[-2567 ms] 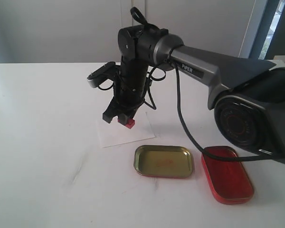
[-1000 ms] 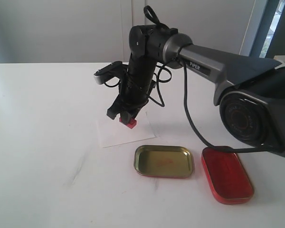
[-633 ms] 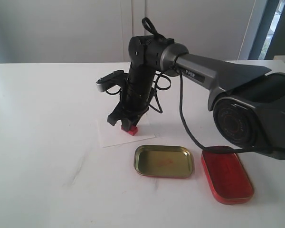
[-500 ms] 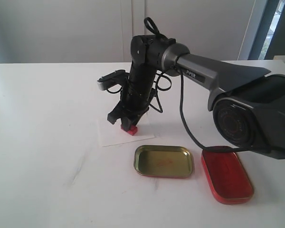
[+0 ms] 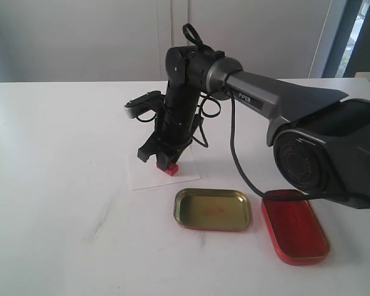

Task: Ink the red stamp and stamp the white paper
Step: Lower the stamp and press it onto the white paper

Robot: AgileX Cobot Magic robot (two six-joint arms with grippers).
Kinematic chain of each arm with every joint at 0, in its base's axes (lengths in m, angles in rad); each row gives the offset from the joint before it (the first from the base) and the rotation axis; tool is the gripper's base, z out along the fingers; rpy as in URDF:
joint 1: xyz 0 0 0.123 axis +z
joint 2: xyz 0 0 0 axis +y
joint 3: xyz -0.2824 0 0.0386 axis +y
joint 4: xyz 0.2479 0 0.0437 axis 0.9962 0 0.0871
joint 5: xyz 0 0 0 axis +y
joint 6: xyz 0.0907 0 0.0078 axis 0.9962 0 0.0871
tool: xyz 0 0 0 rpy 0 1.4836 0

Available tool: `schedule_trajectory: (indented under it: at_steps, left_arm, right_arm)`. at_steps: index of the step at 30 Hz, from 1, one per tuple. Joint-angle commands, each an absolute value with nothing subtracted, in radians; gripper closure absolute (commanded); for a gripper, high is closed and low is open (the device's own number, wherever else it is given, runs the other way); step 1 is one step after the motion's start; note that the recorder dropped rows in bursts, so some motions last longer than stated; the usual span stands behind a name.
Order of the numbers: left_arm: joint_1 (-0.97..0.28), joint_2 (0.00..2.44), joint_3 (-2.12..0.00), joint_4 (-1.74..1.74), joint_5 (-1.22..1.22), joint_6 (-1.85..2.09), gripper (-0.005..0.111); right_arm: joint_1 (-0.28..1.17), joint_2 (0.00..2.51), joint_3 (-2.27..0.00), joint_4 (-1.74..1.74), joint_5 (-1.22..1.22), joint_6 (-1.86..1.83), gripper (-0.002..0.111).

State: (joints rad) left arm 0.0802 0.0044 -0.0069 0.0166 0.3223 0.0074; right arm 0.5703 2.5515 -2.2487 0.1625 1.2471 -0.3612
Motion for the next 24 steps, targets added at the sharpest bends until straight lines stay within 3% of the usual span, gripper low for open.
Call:
schedule_trajectory:
  at_steps: [1, 24]
  left_arm:
    - [0.081, 0.0, 0.0, 0.013, 0.332, 0.008, 0.107]
    - [0.081, 0.0, 0.0, 0.013, 0.332, 0.008, 0.107]
  right_arm:
    - [0.588, 2.664, -2.213, 0.112, 1.221, -0.354, 0.108]
    - [0.598, 2.68, -2.213, 0.07, 1.221, -0.336, 0.108]
